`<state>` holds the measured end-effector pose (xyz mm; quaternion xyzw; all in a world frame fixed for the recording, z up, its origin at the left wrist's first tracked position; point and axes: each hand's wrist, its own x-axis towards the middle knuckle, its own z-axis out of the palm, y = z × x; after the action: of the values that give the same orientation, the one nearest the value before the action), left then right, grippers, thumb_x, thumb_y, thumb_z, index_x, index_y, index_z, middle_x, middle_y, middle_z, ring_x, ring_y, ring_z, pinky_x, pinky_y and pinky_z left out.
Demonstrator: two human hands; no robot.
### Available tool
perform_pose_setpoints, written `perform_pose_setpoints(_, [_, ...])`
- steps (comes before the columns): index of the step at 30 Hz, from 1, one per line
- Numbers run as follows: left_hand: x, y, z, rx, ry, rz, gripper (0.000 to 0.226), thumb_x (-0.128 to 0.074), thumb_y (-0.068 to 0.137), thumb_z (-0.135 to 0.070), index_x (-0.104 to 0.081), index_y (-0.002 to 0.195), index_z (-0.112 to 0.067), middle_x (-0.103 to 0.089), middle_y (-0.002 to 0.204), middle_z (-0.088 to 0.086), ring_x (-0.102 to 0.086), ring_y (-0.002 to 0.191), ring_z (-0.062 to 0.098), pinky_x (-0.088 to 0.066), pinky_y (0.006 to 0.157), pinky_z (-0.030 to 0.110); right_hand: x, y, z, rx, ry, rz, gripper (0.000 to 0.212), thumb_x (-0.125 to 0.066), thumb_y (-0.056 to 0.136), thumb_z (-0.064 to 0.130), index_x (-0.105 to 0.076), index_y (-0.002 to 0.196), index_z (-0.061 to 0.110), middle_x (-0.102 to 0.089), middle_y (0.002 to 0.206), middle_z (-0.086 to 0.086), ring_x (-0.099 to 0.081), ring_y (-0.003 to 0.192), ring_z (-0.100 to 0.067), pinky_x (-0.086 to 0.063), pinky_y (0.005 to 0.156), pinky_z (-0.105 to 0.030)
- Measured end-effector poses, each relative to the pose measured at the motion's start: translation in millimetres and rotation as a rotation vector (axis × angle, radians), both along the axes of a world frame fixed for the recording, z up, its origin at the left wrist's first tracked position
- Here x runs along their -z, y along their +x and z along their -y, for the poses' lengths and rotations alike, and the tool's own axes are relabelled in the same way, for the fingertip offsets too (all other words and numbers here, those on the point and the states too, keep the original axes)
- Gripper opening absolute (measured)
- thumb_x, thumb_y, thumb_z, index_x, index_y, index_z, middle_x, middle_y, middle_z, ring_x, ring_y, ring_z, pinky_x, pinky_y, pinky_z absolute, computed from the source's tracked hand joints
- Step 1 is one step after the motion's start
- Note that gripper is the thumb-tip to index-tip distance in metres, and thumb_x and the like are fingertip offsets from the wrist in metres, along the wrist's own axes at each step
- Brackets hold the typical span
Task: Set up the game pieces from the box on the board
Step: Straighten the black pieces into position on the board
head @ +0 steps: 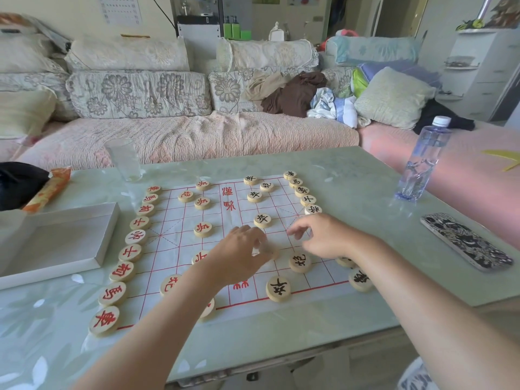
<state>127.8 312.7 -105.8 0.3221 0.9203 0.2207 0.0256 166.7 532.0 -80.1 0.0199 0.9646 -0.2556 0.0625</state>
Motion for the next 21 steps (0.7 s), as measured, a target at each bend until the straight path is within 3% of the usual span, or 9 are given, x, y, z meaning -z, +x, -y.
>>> perform_pose_setpoints(4, [-7,18,3,0.066,-0.014,0.073,0.026,-0.062,0.088,-0.038,-0.056,0.112,-0.031,-0.053,0.096,-0.017,-0.053,0.089,0.008,-0.042,0.072,0.019,-2,19,0,-0.078,0.058,0.097,0.047,-0.057,0.084,0.015,-0.062,0.124,0.039,-0.06,0.119,0.022,-0.051,0.069,0.008,-0.039,0.062,-0.011])
perform_pose_setpoints(8, [-6,36,4,0.113,-0.08,0.173,0.048,-0.07,0.077,-0.048,-0.054,0.121,-0.036,-0.053,0.103,-0.021,-0.054,0.093,0.006,-0.043,0.077,0.02,13,30,5,-0.103,0.156,0.017,0.05,-0.065,0.085,0.041,-0.055,0.134,0.037,-0.055,0.13,0.015,-0.054,0.116,-0.008,-0.043,0.094,-0.023])
perform_pose_setpoints(14, [3,48,-3,0.084,-0.105,0.113,0.054,-0.072,0.075,-0.051,-0.056,0.123,-0.032,-0.056,0.112,-0.013,-0.052,0.097,0.008,-0.043,0.079,0.022,30,30,0,-0.086,0.166,-0.05,0.045,-0.061,0.086,0.057,-0.059,0.128,0.039,-0.053,0.13,0.012,-0.051,0.122,-0.013,-0.043,0.099,-0.032])
perform_pose_setpoints(19, [5,48,-5,0.129,-0.073,0.136,0.058,-0.071,0.078,-0.04,-0.049,0.131,-0.036,-0.056,0.118,-0.016,-0.05,0.097,0.006,-0.04,0.08,0.019,30,31,-5,-0.113,0.101,-0.05,0.046,-0.066,0.087,0.042,-0.057,0.131,0.037,-0.054,0.132,0.01,-0.05,0.124,-0.012,-0.039,0.101,-0.026])
perform_pose_setpoints(21, [6,50,-7,0.093,-0.081,0.121,0.064,-0.073,0.072,-0.05,-0.049,0.13,-0.038,-0.054,0.116,-0.017,-0.049,0.1,0.007,-0.044,0.085,0.024,31,31,-6,-0.099,0.099,-0.063,0.053,-0.068,0.084,0.04,-0.055,0.135,0.036,-0.052,0.132,0.01,-0.049,0.124,-0.011,-0.038,0.099,-0.023])
